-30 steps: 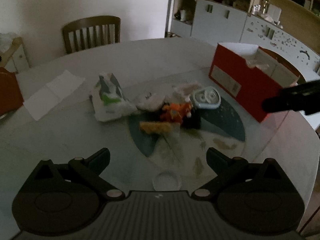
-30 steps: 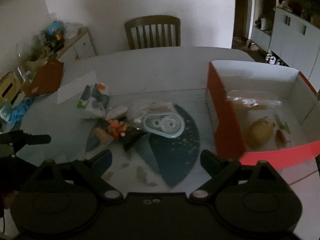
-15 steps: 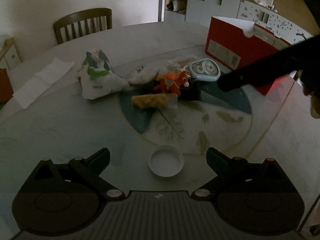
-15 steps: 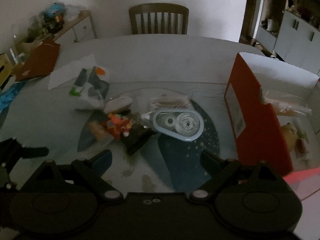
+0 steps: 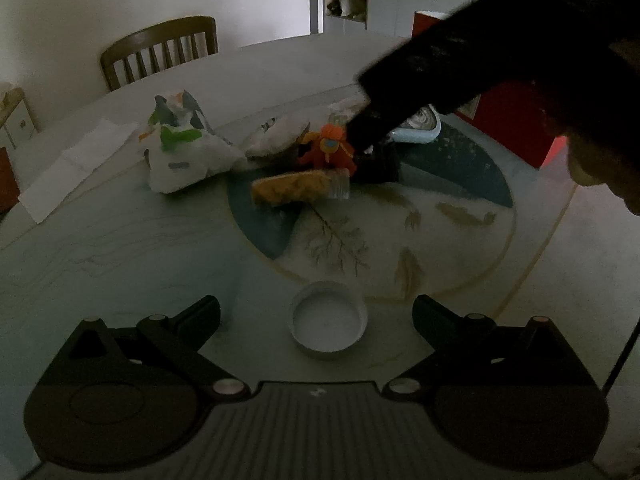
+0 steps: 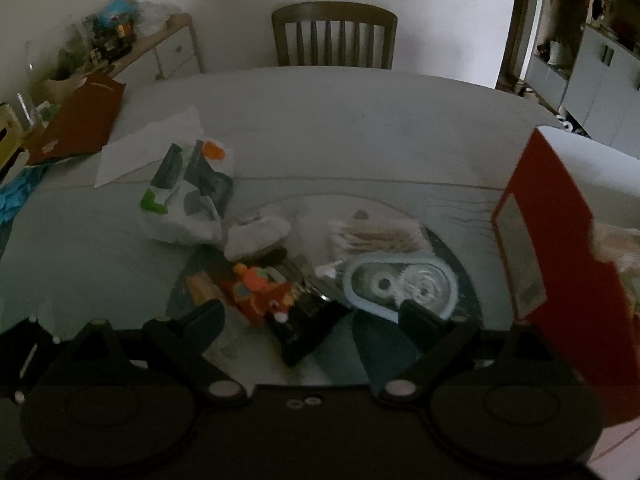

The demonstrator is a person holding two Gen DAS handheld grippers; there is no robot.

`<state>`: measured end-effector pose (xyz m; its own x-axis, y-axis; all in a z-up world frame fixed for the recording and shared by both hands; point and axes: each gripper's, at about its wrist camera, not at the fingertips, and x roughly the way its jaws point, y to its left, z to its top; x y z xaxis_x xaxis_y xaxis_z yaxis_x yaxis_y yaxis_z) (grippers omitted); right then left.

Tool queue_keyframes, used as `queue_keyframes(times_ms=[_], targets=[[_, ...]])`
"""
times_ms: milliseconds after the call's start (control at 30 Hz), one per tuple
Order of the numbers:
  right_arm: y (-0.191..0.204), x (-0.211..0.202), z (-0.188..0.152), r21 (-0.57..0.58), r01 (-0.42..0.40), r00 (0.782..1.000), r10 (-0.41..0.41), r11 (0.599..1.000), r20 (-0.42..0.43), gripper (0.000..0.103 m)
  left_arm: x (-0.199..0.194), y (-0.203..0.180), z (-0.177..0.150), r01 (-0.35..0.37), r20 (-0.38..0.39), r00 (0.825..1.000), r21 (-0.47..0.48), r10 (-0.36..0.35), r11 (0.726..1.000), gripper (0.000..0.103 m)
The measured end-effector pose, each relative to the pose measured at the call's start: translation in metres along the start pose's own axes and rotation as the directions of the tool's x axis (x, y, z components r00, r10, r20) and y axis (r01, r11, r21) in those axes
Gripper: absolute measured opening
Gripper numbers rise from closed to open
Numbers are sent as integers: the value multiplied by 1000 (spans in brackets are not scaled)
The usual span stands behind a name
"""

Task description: Organize objects

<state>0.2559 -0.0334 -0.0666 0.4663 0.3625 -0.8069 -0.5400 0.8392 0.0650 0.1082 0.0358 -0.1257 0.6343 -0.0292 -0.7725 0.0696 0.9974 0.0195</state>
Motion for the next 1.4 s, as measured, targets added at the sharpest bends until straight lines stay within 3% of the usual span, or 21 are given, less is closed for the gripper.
queue_keyframes(times_ms=[267, 400, 500, 700, 867, 967, 1400], targets=[[15, 18, 8, 21, -10, 1000, 11, 1000, -26, 88, 2, 1, -1, 1, 11, 1000, -15, -1, 1000, 103], [16, 23, 8, 35, -12, 999, 14, 999, -52, 67, 0, -2, -3, -23, 25, 999, -4, 23, 1000, 102], [17, 23, 6, 41, -8, 998, 10, 999, -56, 66, -1, -4, -2, -22, 24, 999, -5, 22, 1000, 101], [20, 22, 5, 32, 2, 999, 0, 999, -51, 57, -5, -5, 0, 2, 24, 1000, -7, -2, 1000, 81], [20, 17, 5, 31, -1, 999, 3, 1000, -37, 42, -9, -7, 2, 9, 23, 1000, 5, -9, 1000, 50], [19, 14, 5, 34, -10, 1000, 11, 999, -28, 34, -10, -8, 2, 9, 21, 1000, 9, -10, 1000, 38], [3, -24, 3, 88, -62, 997, 58, 994, 43, 33, -23, -1, 12, -6, 29, 1000, -32, 7, 999, 38]])
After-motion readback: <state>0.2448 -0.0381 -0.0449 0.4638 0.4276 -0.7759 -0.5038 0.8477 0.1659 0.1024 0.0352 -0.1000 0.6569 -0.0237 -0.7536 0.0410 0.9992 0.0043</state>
